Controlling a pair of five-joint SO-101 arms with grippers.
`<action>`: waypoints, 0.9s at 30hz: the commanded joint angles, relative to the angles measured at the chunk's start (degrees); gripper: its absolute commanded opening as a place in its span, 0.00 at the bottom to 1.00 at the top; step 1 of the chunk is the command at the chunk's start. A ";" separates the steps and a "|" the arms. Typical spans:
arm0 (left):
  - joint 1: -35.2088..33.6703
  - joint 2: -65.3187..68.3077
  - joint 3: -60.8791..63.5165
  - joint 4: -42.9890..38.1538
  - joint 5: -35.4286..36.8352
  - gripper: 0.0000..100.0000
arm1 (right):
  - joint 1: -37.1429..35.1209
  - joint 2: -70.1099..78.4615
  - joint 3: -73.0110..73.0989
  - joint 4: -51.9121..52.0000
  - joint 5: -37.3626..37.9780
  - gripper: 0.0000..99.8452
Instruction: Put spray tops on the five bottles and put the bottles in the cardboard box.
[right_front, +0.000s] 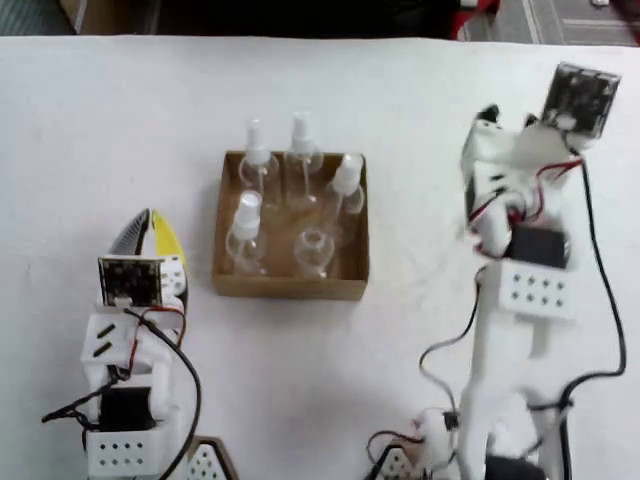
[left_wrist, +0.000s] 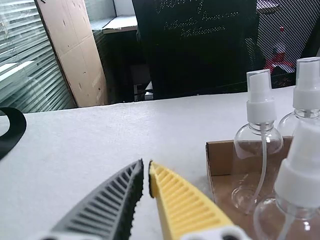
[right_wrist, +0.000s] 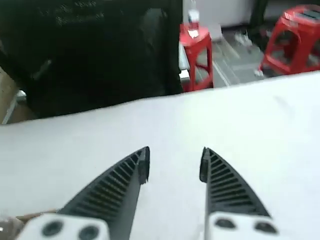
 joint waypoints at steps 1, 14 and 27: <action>-1.54 -0.57 -0.62 -1.85 -0.53 0.02 | 3.38 9.98 -12.31 11.21 -0.53 0.14; -2.42 -0.57 -0.18 -2.29 -0.44 0.02 | 6.02 37.32 -26.73 23.69 -0.53 0.14; -2.42 -0.57 -0.18 -2.46 -0.53 0.02 | 6.81 53.49 -37.89 23.87 -0.97 0.14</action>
